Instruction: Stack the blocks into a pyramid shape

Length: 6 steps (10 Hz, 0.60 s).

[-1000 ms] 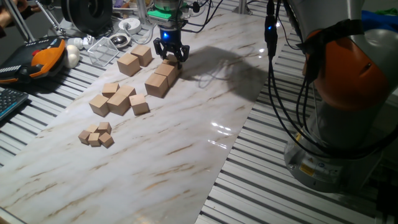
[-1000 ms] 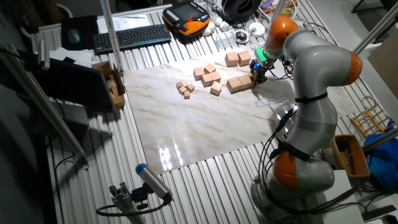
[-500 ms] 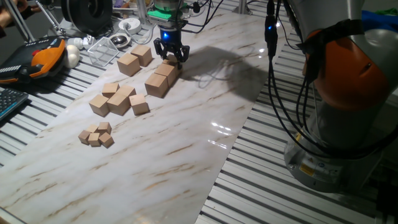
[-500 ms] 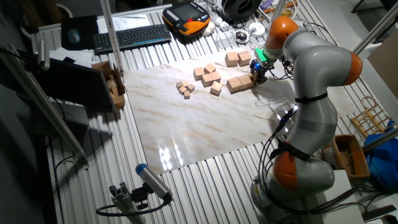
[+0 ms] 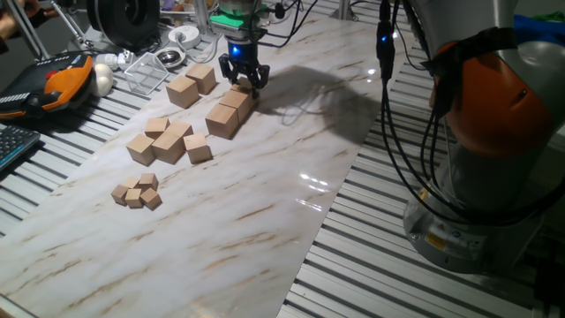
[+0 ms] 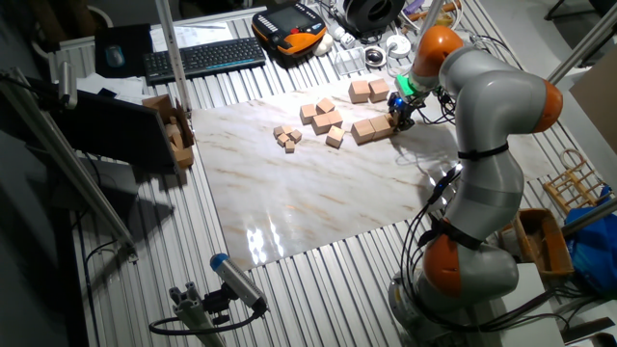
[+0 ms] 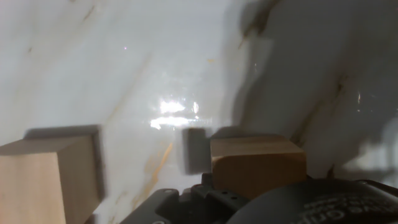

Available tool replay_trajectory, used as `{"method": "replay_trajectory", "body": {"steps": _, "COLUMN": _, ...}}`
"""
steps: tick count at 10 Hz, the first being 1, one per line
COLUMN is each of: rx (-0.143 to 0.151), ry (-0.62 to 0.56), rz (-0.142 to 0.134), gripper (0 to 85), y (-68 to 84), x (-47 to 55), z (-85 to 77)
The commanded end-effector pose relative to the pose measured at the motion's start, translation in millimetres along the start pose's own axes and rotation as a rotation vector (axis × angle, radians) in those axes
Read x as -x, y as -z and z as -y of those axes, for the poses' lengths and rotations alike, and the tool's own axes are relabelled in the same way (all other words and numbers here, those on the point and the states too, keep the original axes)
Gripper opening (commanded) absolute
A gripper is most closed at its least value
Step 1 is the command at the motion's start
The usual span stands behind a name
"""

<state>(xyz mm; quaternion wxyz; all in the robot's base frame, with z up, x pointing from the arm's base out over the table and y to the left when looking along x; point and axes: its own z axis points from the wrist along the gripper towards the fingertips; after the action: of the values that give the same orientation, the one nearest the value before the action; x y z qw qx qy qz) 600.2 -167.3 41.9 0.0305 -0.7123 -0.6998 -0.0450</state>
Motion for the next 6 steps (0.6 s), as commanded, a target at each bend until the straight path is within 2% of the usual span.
{"method": "replay_trajectory", "body": {"steps": 1, "rx": 0.000, "ry": -0.003, "rz": -0.002, "gripper": 0.0, "y": -0.1, "x": 0.0, "z": -0.1}}
{"method": "replay_trajectory", "body": {"steps": 6, "rx": 0.008, "ry": 0.011, "rz": -0.007, "gripper": 0.0, "y": -1.7, "x": 0.4, "z": -0.2}}
